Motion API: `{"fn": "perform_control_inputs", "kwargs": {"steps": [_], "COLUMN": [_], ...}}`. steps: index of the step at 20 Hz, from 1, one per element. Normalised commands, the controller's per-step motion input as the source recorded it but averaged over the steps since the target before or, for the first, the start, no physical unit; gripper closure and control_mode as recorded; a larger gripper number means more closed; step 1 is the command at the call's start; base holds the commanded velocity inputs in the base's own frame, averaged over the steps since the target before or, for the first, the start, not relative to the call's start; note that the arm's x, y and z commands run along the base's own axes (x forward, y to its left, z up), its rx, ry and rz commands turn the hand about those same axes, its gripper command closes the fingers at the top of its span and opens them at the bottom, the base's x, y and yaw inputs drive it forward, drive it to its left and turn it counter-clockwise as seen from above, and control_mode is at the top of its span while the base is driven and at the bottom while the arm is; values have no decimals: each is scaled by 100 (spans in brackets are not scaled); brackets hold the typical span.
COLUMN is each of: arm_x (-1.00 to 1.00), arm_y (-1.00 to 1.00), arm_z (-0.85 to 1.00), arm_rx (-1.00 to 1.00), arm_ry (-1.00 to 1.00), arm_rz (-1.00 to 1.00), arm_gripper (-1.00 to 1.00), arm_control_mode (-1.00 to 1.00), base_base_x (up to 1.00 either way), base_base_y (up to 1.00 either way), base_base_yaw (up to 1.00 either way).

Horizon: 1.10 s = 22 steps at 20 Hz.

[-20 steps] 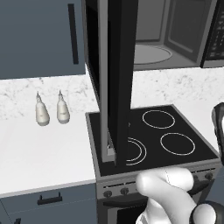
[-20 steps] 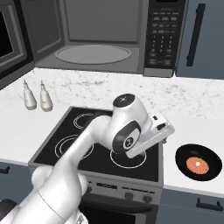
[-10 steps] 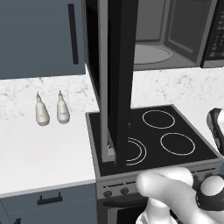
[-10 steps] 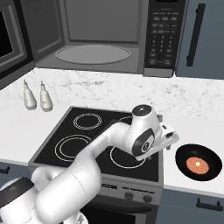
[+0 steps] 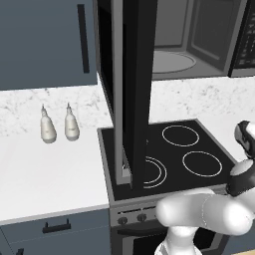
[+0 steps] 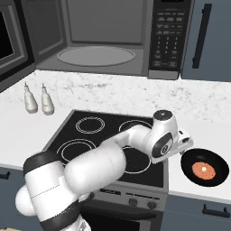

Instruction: Open the microwave, place the bowl with waffle inside the microwave, then close the microwave door and turn it on.

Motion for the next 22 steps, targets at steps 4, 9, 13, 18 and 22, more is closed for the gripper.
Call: {"fn": "perform_control_inputs", "kwargs": {"steps": [4, 9, 13, 18, 22], "arm_x": [29, 17, 19, 9, 0], "arm_y": [-44, -37, -30, -21, -5], "arm_z": [-44, -34, -24, -26, -23], "arm_rx": [0, 0, 0, 0, 0], "arm_ry": [0, 0, 0, 0, 0], "arm_rz": [0, 0, 0, -1, 0], "arm_gripper": [-100, -100, -100, -100, -100], "arm_control_mode": [-100, -100, -100, -100, -100], "base_base_x": [0, 0, 0, 0, 0], "base_base_y": [0, 0, 0, 0, 0], "base_base_yaw": [0, 0, 0, 0, 0]}}
